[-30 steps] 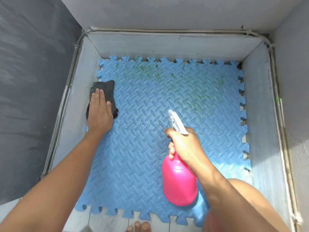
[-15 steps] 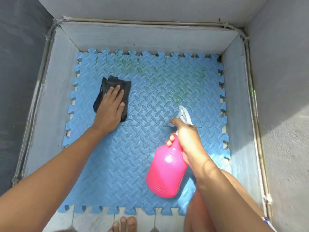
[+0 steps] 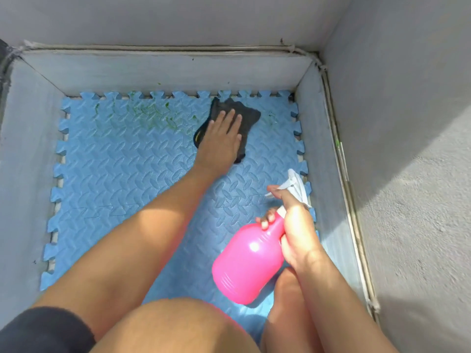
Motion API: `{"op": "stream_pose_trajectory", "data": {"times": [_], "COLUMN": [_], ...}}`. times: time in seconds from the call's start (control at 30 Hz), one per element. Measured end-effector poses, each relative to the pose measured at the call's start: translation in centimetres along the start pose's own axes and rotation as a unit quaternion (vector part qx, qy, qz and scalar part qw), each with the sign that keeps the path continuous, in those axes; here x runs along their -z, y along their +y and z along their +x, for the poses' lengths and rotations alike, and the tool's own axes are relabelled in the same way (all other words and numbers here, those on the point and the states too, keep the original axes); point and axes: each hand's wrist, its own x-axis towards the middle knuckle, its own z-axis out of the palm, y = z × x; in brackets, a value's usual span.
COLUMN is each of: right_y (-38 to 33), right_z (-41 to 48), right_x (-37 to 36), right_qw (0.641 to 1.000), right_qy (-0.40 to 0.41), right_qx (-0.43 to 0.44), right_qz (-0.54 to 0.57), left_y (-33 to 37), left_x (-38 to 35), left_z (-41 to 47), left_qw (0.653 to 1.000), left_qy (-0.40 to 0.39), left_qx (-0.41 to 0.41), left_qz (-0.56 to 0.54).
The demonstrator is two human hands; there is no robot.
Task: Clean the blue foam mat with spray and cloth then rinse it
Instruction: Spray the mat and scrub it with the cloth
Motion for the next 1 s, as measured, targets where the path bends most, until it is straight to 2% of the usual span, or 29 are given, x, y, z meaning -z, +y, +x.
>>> {"op": "stream_pose_trajectory", "data": {"times": [0.07,0.17,0.23,0.3,0.37,0.43,0.53,0.6,0.67,0.77,0.93,1.0], "right_y": [-0.3,-0.9,-1.2,-1.5,-1.6,-1.7,-1.9,-1.8,-1.6,-1.6,-1.9,-1.8], "right_z": [0.3,0.7,0.7,0.7,0.8,0.9,1.0,0.9,0.8,1.0,1.8,2.0], "right_x": [0.2,0.0,-0.1,-0.1,0.2,0.5,1.0,0.8,0.2,-1.3,-3.9,-4.8], "right_qw": [1.0,1.0,1.0,1.0,0.999,0.999,0.999,1.0,0.999,0.997,0.986,0.977], "right_qy": [-0.002,-0.002,0.005,0.015,0.021,0.025,0.022,0.011,0.003,-0.011,-0.028,-0.035], "right_qx": [0.001,0.012,0.022,0.026,0.024,0.022,0.029,0.024,0.018,0.027,0.024,0.034], "right_qz": [0.003,-0.009,-0.006,0.001,0.007,0.012,0.004,-0.007,-0.026,-0.066,-0.163,-0.209], "left_y": [-2.1,-1.8,-0.1,2.5,5.3,6.8,4.4,1.5,0.3,-0.7,-4.2,-5.2], "left_x": [0.9,1.1,0.6,-0.5,-1.5,-1.2,-0.2,0.2,-0.1,-0.2,0.4,0.5], "left_z": [0.8,1.0,0.9,1.2,2.6,5.0,7.8,7.0,4.6,0.5,-7.8,-11.1], "left_qw": [0.999,1.0,0.994,0.967,0.95,0.962,0.996,0.999,0.997,0.994,0.998,0.998], "left_qy": [0.003,-0.006,-0.036,-0.082,-0.106,-0.097,-0.059,-0.022,0.005,0.022,0.009,0.006], "left_qx": [0.038,0.01,-0.104,-0.242,-0.292,-0.254,-0.069,0.028,0.076,0.093,0.025,0.028], "left_qz": [0.01,0.013,0.01,0.006,0.012,0.026,0.013,-0.01,-0.029,-0.044,-0.058,-0.047]}}
